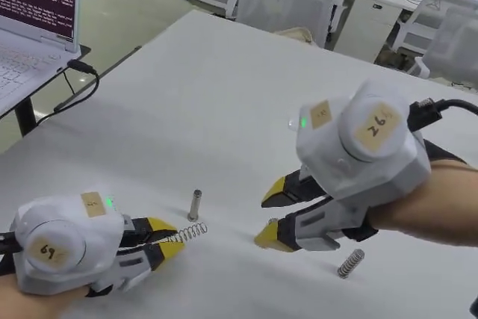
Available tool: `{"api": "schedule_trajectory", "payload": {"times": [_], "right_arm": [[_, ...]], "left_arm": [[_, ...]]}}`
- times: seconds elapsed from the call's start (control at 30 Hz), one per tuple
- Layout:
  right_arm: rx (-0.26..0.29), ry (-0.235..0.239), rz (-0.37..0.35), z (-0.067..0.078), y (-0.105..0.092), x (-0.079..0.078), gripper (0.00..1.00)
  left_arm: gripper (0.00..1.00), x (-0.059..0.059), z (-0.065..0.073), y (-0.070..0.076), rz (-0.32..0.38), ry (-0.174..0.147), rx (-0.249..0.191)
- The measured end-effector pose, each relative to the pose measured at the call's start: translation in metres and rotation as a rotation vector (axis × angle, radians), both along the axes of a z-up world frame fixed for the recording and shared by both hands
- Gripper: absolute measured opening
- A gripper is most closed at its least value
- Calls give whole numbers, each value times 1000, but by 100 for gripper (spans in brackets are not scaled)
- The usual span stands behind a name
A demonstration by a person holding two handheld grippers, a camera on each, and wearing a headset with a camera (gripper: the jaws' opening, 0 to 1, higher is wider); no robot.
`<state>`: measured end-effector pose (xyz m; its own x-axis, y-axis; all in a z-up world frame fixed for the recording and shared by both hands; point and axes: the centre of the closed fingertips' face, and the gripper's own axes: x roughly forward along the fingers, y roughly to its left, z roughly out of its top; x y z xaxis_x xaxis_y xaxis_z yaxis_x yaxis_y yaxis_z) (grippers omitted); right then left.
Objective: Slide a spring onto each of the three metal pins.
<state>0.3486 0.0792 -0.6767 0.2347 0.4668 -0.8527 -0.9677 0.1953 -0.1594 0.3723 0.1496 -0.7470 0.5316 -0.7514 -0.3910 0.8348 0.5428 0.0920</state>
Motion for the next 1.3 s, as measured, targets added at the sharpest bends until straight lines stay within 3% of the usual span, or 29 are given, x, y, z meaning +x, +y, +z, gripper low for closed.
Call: {"api": "schedule_trajectory", "payload": {"times": [0.27, 0.57, 0.87, 1.3], "right_arm": [[33, 6, 17, 1, 7, -11, 23], [57, 25, 47, 1, 11, -23, 23], [64, 44, 89, 0, 14, -35, 21], [65, 58, 124, -4, 19, -45, 14]], "left_arm": [[2, -27, 36, -12, -100, -39, -29], [2, -50, 61, -25, -190, -74, -38], [2, -60, 77, -31, -230, -98, -45], [2, -69, 85, -37, -270, -107, -51]]}}
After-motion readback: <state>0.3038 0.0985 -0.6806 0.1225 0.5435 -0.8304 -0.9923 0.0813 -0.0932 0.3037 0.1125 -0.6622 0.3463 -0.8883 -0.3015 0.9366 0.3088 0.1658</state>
